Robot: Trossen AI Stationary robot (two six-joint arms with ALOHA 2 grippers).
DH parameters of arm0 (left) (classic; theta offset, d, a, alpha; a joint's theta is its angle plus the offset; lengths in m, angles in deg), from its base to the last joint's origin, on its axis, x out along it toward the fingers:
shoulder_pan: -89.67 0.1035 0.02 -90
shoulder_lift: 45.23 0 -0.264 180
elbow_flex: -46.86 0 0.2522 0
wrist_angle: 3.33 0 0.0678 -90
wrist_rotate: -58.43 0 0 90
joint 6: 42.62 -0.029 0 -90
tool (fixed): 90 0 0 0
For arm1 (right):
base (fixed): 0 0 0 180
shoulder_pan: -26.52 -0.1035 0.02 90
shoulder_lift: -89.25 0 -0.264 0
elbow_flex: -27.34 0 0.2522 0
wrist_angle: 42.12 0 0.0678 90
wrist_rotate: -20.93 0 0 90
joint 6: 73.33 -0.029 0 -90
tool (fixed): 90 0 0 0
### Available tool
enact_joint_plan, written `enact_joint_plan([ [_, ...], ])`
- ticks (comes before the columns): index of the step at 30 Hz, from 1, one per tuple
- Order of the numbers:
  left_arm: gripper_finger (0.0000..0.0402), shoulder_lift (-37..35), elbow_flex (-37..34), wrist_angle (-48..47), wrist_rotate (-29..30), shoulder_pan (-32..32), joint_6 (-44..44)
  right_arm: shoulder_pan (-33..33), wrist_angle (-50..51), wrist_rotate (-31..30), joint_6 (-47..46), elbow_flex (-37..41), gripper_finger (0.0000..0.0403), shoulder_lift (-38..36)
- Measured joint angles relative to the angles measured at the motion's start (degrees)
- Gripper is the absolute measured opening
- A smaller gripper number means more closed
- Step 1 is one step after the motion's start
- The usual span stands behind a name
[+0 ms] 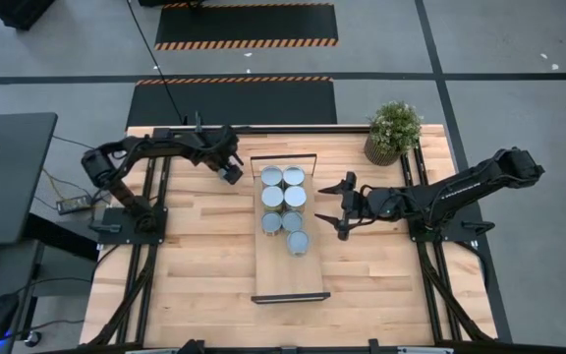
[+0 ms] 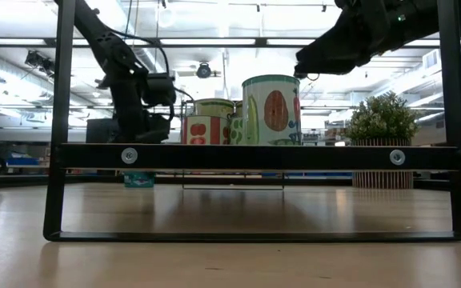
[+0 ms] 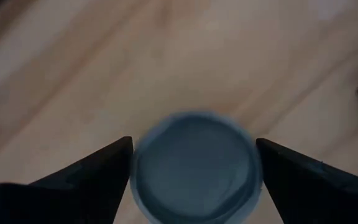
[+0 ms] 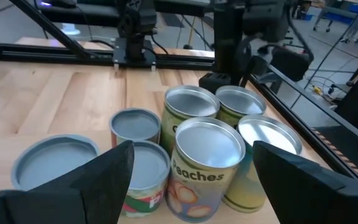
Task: Pick and place cans onto a shelf
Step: Put the canned tuna on the shelf
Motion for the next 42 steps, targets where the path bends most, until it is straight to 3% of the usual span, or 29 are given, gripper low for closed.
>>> enact_joint_plan([
  [19,0.0294,1.27,0.19,-5.12,-2.10,-2.26,-3.75,-0.02,-0.43,0.10,-0.42,0.00,0.0334,0.00],
  [22,0.0294,-0.21,2.15,-11.28,-4.37,-2.66,-4.83,-0.02,-0.14,0.10,-0.44,0.00,0.0334,0.00],
  [26,0.0293,-4.20,4.14,-19.48,-12.23,-4.63,-4.84,-0.02,-0.04,0.10,-0.39,-0.02,0.0334,0.00],
  [32,0.0296,-8.78,3.95,-24.78,-22.73,-14.38,-3.14,-0.02,1.23,-0.24,-0.54,-0.07,0.0334,0.00],
  [38,0.0299,-9.89,4.02,-23.78,-23.06,-28.87,0.77,-0.02,1.21,-0.27,-0.93,-0.07,0.0334,0.00],
  [42,0.0300,-9.90,4.02,-19.55,-19.92,-37.71,3.88,-0.02,1.20,-0.33,-1.09,-0.07,0.0334,0.00],
])
